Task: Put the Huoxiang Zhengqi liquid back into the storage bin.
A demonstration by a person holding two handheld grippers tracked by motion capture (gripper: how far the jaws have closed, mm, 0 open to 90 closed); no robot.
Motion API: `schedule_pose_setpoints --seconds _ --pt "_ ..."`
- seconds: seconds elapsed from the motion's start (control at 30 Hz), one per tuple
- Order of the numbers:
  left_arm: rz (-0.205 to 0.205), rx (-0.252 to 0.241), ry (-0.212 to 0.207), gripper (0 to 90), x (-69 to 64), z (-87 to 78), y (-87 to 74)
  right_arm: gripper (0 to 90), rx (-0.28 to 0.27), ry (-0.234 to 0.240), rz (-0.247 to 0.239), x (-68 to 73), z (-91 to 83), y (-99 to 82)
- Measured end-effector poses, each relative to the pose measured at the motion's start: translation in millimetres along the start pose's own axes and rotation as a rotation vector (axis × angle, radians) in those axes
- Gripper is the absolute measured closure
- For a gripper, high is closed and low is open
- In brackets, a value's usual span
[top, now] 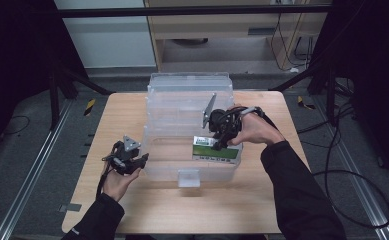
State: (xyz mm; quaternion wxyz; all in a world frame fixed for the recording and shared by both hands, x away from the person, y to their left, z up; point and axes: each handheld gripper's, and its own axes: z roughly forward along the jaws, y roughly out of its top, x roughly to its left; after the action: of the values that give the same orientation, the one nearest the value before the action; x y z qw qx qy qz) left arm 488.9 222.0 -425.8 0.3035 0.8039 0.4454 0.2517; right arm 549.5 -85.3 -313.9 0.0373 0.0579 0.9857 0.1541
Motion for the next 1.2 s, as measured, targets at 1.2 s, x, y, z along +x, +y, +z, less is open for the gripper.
schedule_pose_setpoints --seconds 1.2 --pt "0.003 0.001 0.003 61.8 -0.1 0.4 0.3 63.9 0.060 0.039 -0.084 3.4 28.5 0.0"
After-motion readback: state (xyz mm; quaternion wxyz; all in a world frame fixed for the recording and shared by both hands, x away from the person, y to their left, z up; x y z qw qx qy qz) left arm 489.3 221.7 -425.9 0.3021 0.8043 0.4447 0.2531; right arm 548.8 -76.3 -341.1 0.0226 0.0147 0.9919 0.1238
